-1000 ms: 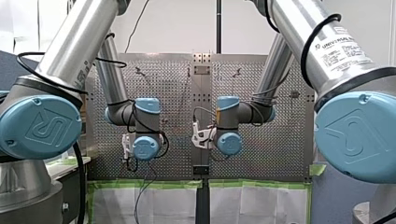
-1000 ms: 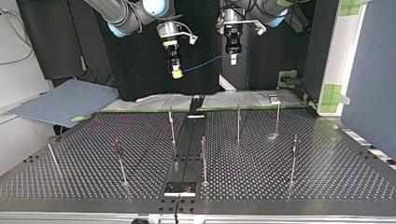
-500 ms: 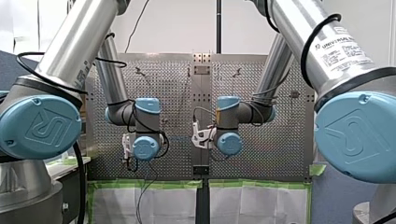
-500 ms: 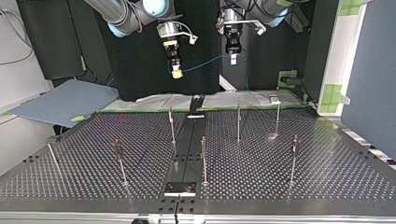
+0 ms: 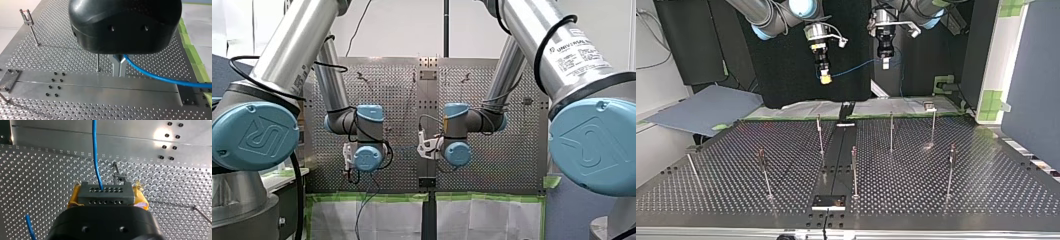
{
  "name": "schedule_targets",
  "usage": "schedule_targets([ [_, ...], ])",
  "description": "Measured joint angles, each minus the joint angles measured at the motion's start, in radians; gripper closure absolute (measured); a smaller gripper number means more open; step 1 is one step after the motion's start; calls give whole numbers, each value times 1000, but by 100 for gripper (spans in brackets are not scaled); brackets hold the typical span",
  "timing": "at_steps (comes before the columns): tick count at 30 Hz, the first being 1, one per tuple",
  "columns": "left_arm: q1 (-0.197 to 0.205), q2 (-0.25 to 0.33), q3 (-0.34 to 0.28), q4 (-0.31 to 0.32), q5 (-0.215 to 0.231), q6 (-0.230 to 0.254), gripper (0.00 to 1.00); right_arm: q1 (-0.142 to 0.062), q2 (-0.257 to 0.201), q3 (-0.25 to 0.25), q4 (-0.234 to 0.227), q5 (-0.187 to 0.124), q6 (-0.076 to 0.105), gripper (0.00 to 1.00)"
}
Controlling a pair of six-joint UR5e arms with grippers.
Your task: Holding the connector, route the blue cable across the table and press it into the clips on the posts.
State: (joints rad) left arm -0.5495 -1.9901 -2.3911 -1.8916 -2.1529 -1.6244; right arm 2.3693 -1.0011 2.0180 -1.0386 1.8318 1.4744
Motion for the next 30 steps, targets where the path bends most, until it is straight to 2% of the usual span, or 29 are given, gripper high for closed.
schedule_targets([
  [7,0,-1,-1,-1,-1,1,100,0,0,0,0,0,0,100],
  [11,2,-18,-10,-17,-15,18,100,2,14,-14,14,6,-10,100],
  [15,3,-38,-13,-28,-23,34,100,3,47,-39,47,9,-16,100],
  [21,3,-43,-14,-30,-24,38,100,3,101,-47,102,9,-17,100],
  [30,3,-43,-14,-31,-25,38,100,3,118,-47,184,9,-17,100],
])
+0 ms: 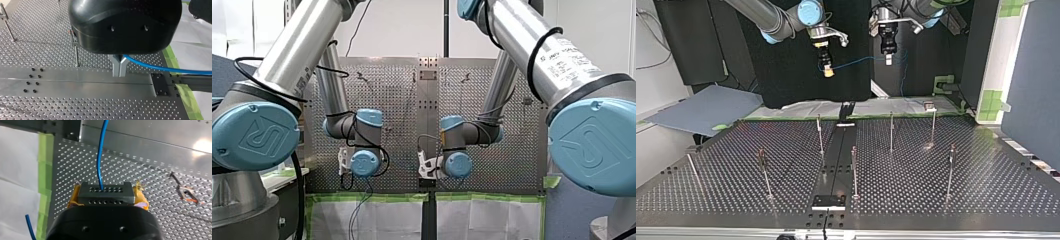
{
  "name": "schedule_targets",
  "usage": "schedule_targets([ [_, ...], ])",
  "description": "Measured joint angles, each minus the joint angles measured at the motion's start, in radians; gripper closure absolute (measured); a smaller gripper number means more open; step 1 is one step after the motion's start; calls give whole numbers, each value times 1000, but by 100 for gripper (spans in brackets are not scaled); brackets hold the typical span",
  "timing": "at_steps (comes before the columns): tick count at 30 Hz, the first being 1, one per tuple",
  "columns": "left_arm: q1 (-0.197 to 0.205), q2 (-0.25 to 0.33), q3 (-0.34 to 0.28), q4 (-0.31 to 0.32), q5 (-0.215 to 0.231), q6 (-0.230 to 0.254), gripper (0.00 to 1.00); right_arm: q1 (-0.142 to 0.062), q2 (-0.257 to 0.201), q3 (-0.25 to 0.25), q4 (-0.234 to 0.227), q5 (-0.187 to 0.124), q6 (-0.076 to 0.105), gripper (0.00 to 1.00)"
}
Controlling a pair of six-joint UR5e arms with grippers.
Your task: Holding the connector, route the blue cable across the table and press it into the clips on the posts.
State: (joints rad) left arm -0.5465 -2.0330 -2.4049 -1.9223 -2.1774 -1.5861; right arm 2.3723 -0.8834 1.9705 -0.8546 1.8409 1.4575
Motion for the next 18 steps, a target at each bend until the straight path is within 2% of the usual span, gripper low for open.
schedule_targets([
  [5,-2,2,5,2,1,-3,100,1,1,-3,43,-3,0,100],
  [11,-2,43,41,-31,-3,-24,100,13,-29,-41,94,-20,14,100],
  [15,12,82,54,-70,-15,-43,100,23,-61,-75,129,-47,34,100],
  [18,25,108,58,-95,-35,-48,100,28,-87,-99,154,-70,41,100],
])
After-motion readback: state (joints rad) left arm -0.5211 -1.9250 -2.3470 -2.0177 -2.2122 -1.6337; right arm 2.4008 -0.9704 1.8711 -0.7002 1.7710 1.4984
